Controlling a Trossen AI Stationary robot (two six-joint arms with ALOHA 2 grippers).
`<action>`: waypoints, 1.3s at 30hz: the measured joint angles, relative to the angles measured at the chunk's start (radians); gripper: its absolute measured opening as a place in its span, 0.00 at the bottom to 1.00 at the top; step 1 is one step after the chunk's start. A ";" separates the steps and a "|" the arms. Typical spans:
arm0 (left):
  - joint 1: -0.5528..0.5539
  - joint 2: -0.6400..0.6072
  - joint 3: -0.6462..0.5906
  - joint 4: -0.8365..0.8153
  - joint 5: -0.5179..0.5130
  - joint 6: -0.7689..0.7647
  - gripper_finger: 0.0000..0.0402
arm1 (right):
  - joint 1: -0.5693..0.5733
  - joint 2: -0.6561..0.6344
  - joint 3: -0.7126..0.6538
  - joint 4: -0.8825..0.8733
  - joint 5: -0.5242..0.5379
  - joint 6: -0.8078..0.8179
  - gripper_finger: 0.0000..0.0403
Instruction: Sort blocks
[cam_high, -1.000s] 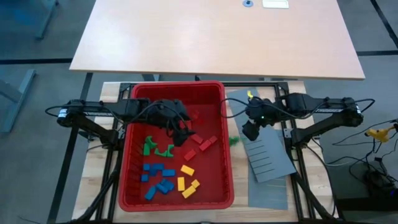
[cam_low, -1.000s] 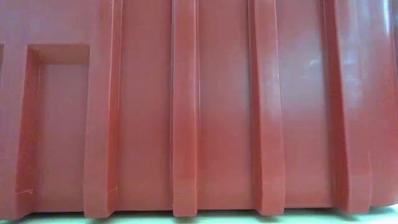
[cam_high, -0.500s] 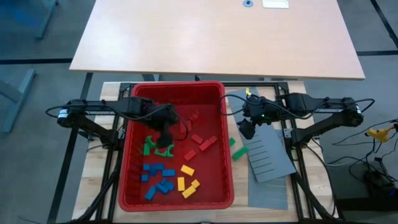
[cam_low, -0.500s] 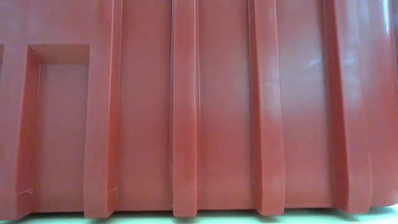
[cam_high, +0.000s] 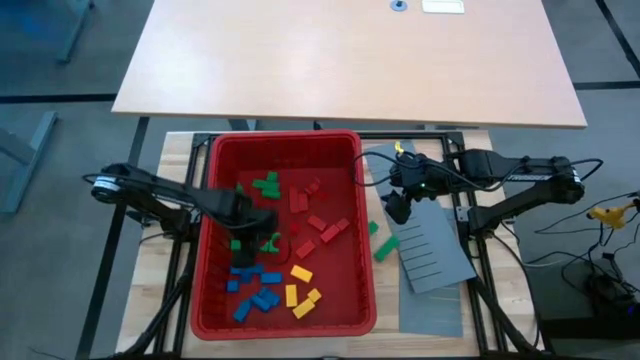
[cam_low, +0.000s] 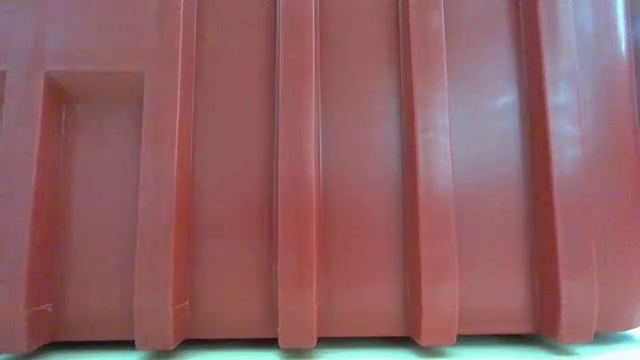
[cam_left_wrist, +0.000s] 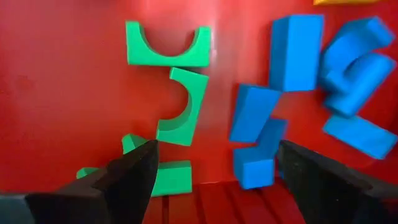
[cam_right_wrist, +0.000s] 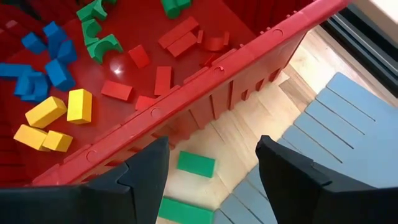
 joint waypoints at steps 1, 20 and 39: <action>-0.003 0.000 -0.024 0.026 -0.011 0.004 0.78 | 0.000 0.000 0.000 0.000 0.001 -0.002 0.54; -0.003 0.086 -0.250 0.340 -0.060 0.012 0.77 | 0.000 0.000 0.000 0.057 0.001 0.022 0.52; -0.004 0.067 -0.184 0.356 -0.044 -0.089 0.02 | 0.000 0.000 0.000 0.075 0.002 0.021 0.50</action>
